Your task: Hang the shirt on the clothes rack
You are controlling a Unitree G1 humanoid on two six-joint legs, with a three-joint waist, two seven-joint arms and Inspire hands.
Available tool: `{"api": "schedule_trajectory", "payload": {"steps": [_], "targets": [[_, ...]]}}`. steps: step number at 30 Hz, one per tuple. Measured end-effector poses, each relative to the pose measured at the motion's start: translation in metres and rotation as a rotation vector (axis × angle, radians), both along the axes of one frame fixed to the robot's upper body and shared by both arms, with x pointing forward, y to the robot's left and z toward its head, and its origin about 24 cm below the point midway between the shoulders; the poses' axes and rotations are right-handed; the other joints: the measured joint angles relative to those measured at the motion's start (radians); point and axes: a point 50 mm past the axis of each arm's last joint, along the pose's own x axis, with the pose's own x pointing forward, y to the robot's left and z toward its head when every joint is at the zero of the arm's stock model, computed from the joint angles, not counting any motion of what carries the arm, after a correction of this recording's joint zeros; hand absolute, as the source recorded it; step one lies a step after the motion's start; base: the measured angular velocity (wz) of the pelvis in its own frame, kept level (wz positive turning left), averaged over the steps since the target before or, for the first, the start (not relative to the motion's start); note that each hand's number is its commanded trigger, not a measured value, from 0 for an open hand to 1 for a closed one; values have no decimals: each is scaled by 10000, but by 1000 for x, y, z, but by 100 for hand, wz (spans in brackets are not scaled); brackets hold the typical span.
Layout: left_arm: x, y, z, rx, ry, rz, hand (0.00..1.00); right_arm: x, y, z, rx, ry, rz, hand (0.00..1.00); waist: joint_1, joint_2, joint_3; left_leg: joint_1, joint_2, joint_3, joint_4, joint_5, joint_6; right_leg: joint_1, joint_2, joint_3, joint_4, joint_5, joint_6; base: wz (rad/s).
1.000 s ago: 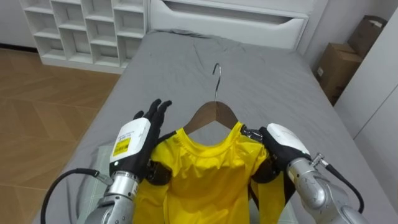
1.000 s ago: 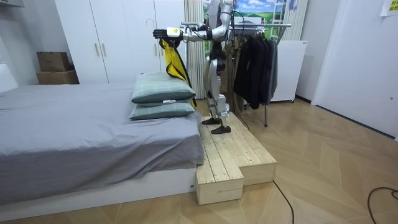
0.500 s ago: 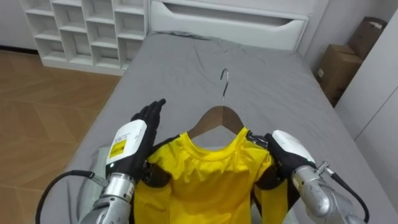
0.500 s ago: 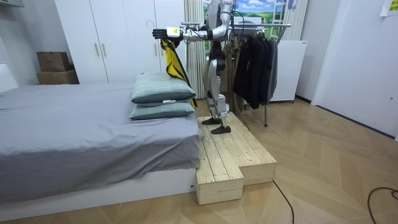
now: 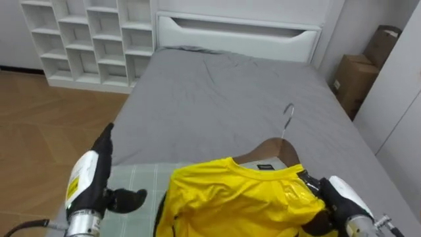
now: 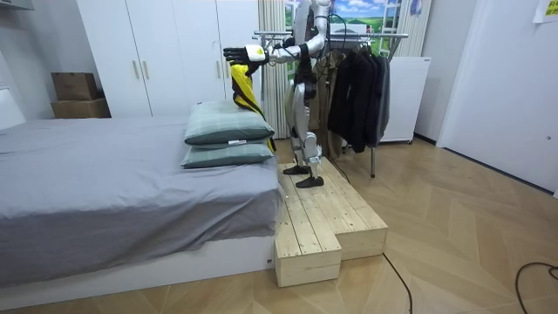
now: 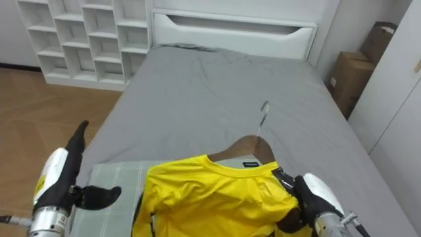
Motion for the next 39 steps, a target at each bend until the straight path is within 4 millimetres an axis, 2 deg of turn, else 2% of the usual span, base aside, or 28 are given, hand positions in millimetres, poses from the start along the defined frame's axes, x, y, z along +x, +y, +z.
{"api": "schedule_trajectory", "payload": {"steps": [3, 8, 12, 15, 22, 25, 30, 33, 35, 36, 39], "targets": [[-12, 14, -8, 27, 316, 694, 0, -3, -18, 4, -23, -122, -716, 100, -29, -15, 0, 10, -3, 55, -4, 1, 0, -12, 10, 37, 4, -1, 1, -4], [-29, 33, -25, -73, 925, 1746, 0, -19, -38, 3, 306, -465, -2041, 100, -29, -117, -60, 100, 5, 106, -65, 1, 2, 10, 35, 168, 16, 0, 2, -2], [-38, 43, -30, -61, 1201, 2215, 0, -26, -44, 0, 269, -414, -2395, 100, -8, -132, -58, 100, 3, 94, -153, -1, 6, -13, 39, 158, 13, -1, 4, -1], [-49, 47, -44, -44, 1870, 2488, 0, -27, -44, 0, 249, -387, -2428, 100, 4, -101, -57, 156, 12, 117, -174, -1, 6, 21, 60, 146, 12, -1, 4, 0], [-104, 53, -82, -124, 4192, 3140, 0, -44, -48, -5, -398, -163, -2370, 100, -2, -97, -56, 116, 32, 188, -231, -5, 4, -49, 59, 58, 6, -2, 5, 0], [-126, 56, -98, -227, 5347, 3431, 0, -44, -47, -3, -502, -289, -2312, 100, -24, -95, -52, 93, 28, 200, -234, -5, 5, -75, 51, 56, 11, -3, 7, -2], [-158, 55, -113, -963, 6588, 3954, 0, -36, -42, 15, -980, -1228, -1841, 100, -12, -85, -45, 29, 25, 353, -231, -6, 6, -221, 62, 209, 63, -7, 13, -9], [-180, 55, -122, -1192, 7506, 4236, 0, -32, -33, 37, -1596, -2235, -1136, 100, 40, -74, -37, 28, 22, 386, -253, -5, 7, -346, 73, 305, 228, -48, 14, -10], [-199, 55, -128, -1479, 8352, 4586, 0, -29, -29, 50, -1800, -2897, -940, 100, -22, -132, -32, 27, 30, 469, -256, -7, 7, -352, 73, 323, 210, -48, 14, -4], [-201, 55, -129, -1539, 8509, 4617, 0, -29, -28, 53, -1828, -3009, -898, 100, -41, -153, -35, 28, 35, 503, -261, -9, 7, -355, 77, 347, 198, -48, 15, -10], [-223, 49, -136, -2066, 9462, 4966, 0, -32, -23, 61, -1939, -3394, -681, 100, 34, -196, -53, 101, 56, 648, -330, -20, 5, -350, 133, 538, 203, -47, 14, -13]]}}
